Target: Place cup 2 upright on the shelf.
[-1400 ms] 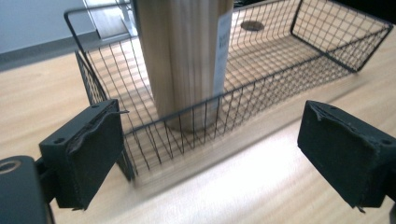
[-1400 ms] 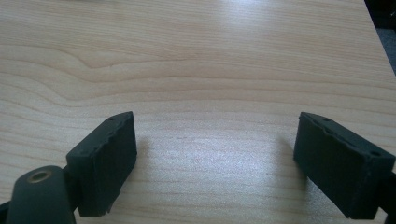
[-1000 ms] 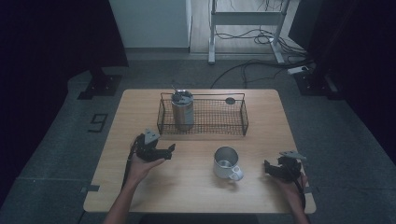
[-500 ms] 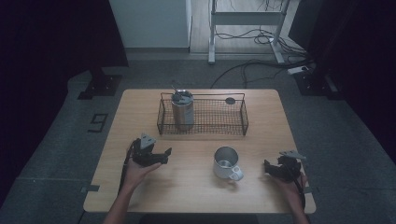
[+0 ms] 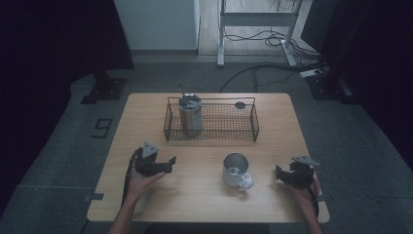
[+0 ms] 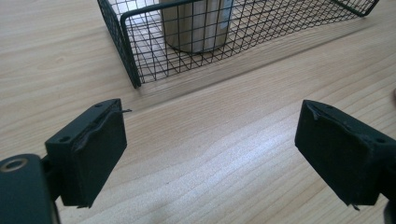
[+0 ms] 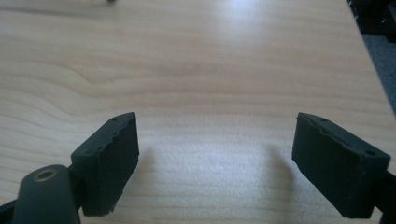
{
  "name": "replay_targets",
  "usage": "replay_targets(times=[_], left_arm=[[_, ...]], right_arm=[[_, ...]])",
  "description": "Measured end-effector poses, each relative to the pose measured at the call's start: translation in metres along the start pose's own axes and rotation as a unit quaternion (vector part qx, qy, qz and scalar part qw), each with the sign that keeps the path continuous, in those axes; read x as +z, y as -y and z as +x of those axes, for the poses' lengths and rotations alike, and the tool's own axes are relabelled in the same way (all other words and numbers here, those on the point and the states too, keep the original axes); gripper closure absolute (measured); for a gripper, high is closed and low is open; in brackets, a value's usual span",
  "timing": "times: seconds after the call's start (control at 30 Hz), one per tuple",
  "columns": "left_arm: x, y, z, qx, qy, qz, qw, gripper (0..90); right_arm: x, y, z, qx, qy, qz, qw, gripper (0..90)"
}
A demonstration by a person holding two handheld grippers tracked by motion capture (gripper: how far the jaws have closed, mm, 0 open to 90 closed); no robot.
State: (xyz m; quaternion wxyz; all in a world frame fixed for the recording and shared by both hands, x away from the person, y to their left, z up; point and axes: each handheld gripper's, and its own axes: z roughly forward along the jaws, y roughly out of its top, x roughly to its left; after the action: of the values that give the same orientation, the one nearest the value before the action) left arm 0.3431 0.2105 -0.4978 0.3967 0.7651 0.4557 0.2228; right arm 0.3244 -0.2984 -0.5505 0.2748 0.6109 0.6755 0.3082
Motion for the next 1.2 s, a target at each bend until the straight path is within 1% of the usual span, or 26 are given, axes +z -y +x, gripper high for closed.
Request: replay_targets(times=[0.07,0.1,0.13,0.27,0.37,0.47,0.53,0.57,0.73,0.9,1.2], left_arm=[[0.000,0.001,0.000,0.000,0.001,0.000,1.0000,9.4],[0.001,0.002,0.001,0.002,0.000,0.002,1.0000,9.6],[0.001,0.002,0.001,0.003,0.000,0.003,1.0000,9.6],[0.007,0.004,-0.002,0.011,0.003,0.012,0.9999,9.8],[0.012,0.004,-0.005,0.017,0.003,0.018,0.9997,10.6],[0.016,0.004,-0.010,0.029,0.000,0.026,0.9992,10.8],[0.017,0.004,-0.011,0.029,0.001,0.028,0.9992,10.8],[0.018,0.005,-0.013,0.030,0.001,0.030,0.9991,10.8],[0.018,0.005,-0.017,0.033,0.003,0.032,0.9989,10.8],[0.019,0.006,-0.022,0.034,0.005,0.035,0.9988,10.8],[0.019,0.008,-0.025,0.037,0.009,0.040,0.9985,10.8]], right_arm=[[-0.002,-0.002,0.001,0.002,-0.002,-0.005,1.0000,14.6],[-0.008,-0.007,0.003,0.001,-0.004,-0.015,0.9999,14.7],[-0.008,-0.007,0.003,0.001,-0.004,-0.015,0.9999,14.7],[-0.022,-0.017,0.009,0.008,-0.021,-0.039,0.9990,15.3],[-0.030,-0.022,0.015,0.007,-0.029,-0.046,0.9985,15.4],[-0.037,-0.027,0.021,0.004,-0.036,-0.055,0.9978,15.3],[-0.039,-0.029,0.023,0.005,-0.040,-0.059,0.9975,15.3],[-0.044,-0.032,0.026,0.006,-0.045,-0.065,0.9968,15.3],[-0.054,-0.039,0.033,0.005,-0.053,-0.079,0.9954,15.3],[-0.061,-0.046,0.043,0.003,-0.067,-0.093,0.9934,15.4],[-0.069,-0.063,0.069,-0.014,-0.104,-0.107,0.9886,14.9]])
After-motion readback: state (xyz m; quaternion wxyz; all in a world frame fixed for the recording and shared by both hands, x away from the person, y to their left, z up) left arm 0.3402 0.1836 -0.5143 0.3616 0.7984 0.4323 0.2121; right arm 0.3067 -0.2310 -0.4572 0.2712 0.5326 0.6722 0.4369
